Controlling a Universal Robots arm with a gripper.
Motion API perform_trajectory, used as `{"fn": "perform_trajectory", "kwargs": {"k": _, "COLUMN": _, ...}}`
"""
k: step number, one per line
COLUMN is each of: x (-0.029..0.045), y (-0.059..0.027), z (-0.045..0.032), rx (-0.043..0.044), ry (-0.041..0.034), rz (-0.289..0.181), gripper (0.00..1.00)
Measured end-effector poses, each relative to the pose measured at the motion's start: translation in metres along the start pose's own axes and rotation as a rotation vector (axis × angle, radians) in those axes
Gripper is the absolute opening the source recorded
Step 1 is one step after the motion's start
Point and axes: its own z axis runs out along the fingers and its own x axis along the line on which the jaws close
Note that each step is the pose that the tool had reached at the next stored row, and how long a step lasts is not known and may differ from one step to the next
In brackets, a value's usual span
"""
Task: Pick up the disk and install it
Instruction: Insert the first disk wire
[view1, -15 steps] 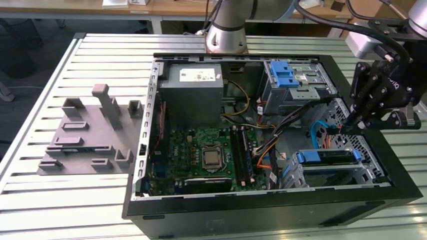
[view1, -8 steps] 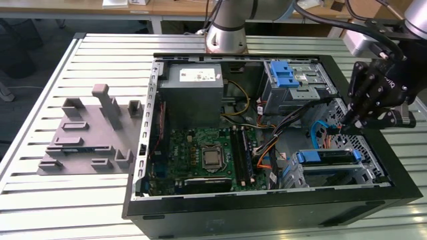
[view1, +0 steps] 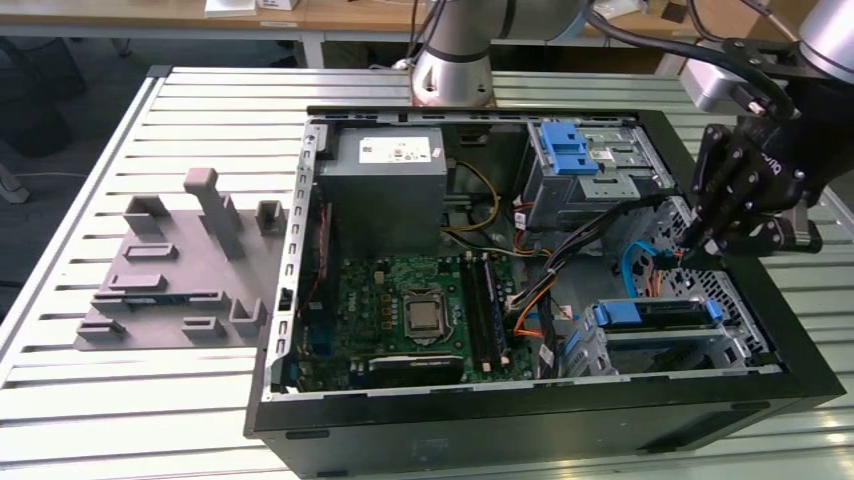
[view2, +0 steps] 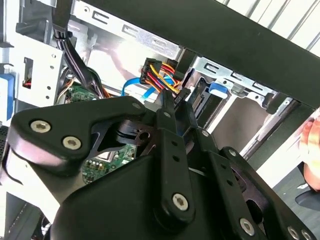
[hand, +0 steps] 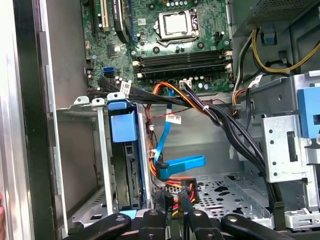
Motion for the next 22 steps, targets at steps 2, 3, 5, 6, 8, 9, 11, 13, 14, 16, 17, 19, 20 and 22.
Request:
{"fn": "perform_trajectory", "kwargs": {"k": 2, "x": -0.0002, "y": -0.0001, "z": 0.0009, "rx": 0.0013, "ry": 0.0109, "rz": 0.002, "gripper": 0.25}}
{"fn": "perform_trajectory", "kwargs": {"k": 3, "x": -0.0004, "y": -0.0001, "z": 0.0013, "rx": 0.0025, "ry": 0.0198, "rz": 0.003, "gripper": 0.25}}
{"fn": "perform_trajectory", "kwargs": {"k": 5, "x": -0.0011, "y": -0.0001, "z": 0.0026, "rx": 0.0042, "ry": 0.0342, "rz": 0.006, "gripper": 0.25}}
{"fn": "perform_trajectory", "kwargs": {"k": 6, "x": -0.0018, "y": -0.0001, "z": 0.003, "rx": 0.0049, "ry": 0.0398, "rz": 0.006, "gripper": 0.25}}
{"fn": "perform_trajectory", "kwargs": {"k": 8, "x": -0.0036, "y": -0.0006, "z": 0.0039, "rx": 0.0056, "ry": 0.0474, "rz": 0.007, "gripper": 0.25}}
{"fn": "perform_trajectory", "kwargs": {"k": 9, "x": -0.0044, "y": -0.0007, "z": 0.0043, "rx": 0.0058, "ry": 0.0493, "rz": 0.008, "gripper": 0.25}}
{"fn": "perform_trajectory", "kwargs": {"k": 11, "x": -0.0045, "y": -0.0007, "z": 0.0044, "rx": 0.0058, "ry": 0.0496, "rz": 0.008, "gripper": 0.25}}
{"fn": "perform_trajectory", "kwargs": {"k": 13, "x": -0.0045, "y": -0.0007, "z": 0.0044, "rx": 0.0058, "ry": 0.0497, "rz": 0.007, "gripper": 0.17}}
{"fn": "perform_trajectory", "kwargs": {"k": 14, "x": -0.0045, "y": -0.0008, "z": 0.0044, "rx": 0.006, "ry": 0.05, "rz": 0.003, "gripper": 0.17}}
{"fn": "perform_trajectory", "kwargs": {"k": 16, "x": -0.0045, "y": -0.0008, "z": 0.0044, "rx": 0.0067, "ry": 0.0502, "rz": -0.013, "gripper": 0.16}}
{"fn": "perform_trajectory", "kwargs": {"k": 17, "x": -0.0042, "y": -0.0007, "z": 0.0044, "rx": 0.007, "ry": 0.0503, "rz": -0.019, "gripper": 0.16}}
{"fn": "perform_trajectory", "kwargs": {"k": 19, "x": -0.0038, "y": -0.0004, "z": 0.0045, "rx": 0.0079, "ry": 0.0506, "rz": -0.037, "gripper": 0.16}}
{"fn": "perform_trajectory", "kwargs": {"k": 20, "x": -0.0036, "y": -0.0003, "z": 0.0046, "rx": 0.0084, "ry": 0.0508, "rz": -0.048, "gripper": 0.16}}
{"fn": "perform_trajectory", "kwargs": {"k": 22, "x": -0.0024, "y": 0.0005, "z": 0.0049, "rx": 0.0097, "ry": 0.0511, "rz": -0.062, "gripper": 0.16}}
